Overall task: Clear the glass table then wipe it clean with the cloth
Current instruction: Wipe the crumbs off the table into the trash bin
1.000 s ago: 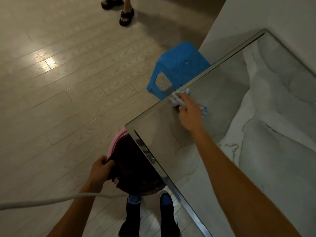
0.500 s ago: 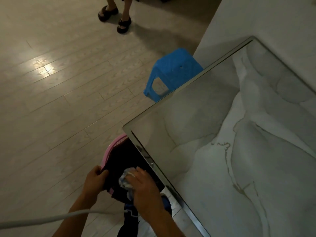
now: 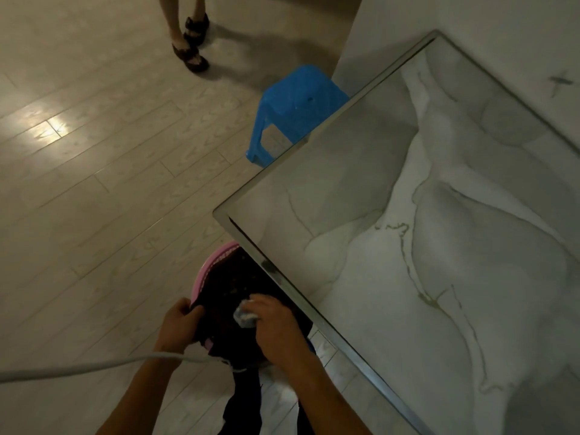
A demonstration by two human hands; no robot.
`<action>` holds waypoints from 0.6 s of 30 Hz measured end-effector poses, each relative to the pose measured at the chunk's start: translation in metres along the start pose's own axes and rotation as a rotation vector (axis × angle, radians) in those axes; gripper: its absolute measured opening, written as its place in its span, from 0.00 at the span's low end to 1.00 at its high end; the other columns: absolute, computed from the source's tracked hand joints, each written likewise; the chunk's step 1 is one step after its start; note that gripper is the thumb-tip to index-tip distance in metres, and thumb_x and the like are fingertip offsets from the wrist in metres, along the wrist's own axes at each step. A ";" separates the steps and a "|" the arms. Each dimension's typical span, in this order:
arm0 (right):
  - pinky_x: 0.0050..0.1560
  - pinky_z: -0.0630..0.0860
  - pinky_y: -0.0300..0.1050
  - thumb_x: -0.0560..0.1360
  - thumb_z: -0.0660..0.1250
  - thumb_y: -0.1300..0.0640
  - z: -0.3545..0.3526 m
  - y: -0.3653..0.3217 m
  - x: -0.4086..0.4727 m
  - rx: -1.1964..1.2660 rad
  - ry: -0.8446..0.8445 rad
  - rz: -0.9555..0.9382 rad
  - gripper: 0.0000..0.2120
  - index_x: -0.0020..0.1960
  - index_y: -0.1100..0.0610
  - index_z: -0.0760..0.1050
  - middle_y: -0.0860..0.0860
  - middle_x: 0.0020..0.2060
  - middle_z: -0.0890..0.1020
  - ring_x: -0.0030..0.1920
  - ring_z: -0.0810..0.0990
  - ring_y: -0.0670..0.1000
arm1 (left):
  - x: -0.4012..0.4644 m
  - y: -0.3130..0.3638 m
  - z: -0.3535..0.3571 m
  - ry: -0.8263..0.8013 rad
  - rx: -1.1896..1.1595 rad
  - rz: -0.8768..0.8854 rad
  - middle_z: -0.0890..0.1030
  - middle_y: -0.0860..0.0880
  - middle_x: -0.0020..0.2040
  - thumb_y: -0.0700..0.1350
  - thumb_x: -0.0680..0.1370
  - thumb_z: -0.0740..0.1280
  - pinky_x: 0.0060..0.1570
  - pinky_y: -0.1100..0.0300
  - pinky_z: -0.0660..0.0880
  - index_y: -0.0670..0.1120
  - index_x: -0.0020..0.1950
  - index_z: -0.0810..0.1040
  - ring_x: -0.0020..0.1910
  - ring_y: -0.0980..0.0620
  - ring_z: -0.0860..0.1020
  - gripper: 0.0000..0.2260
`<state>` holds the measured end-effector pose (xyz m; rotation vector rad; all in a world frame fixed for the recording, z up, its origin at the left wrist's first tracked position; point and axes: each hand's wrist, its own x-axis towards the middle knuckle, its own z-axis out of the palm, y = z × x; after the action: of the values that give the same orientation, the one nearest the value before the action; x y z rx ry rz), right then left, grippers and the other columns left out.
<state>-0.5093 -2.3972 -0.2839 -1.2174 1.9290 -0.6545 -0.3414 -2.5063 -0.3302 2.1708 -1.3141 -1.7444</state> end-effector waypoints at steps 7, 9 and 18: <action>0.68 0.68 0.37 0.74 0.57 0.68 -0.039 -0.017 -0.028 0.141 0.023 0.021 0.20 0.60 0.59 0.80 0.49 0.63 0.78 0.65 0.75 0.49 | -0.007 0.002 0.003 -0.058 0.050 0.022 0.72 0.41 0.33 0.36 0.77 0.66 0.33 0.55 0.70 0.43 0.37 0.70 0.32 0.47 0.72 0.10; 0.67 0.70 0.40 0.72 0.59 0.69 -0.065 -0.033 -0.041 0.192 0.107 -0.082 0.21 0.60 0.56 0.80 0.46 0.63 0.79 0.65 0.75 0.45 | -0.012 0.001 0.003 -0.080 0.080 0.038 0.71 0.42 0.33 0.35 0.77 0.65 0.32 0.56 0.69 0.42 0.38 0.69 0.33 0.47 0.71 0.10; 0.65 0.69 0.33 0.72 0.61 0.64 -0.156 0.030 -0.084 -0.084 0.628 0.035 0.21 0.61 0.51 0.79 0.48 0.62 0.79 0.64 0.75 0.47 | -0.045 -0.013 0.022 -0.119 0.188 0.116 0.68 0.44 0.34 0.36 0.75 0.67 0.35 0.54 0.64 0.43 0.39 0.68 0.33 0.50 0.68 0.09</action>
<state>-0.6289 -2.3041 -0.1875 -1.1041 2.5021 -1.0353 -0.3515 -2.4595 -0.3099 2.0592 -1.6587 -1.7968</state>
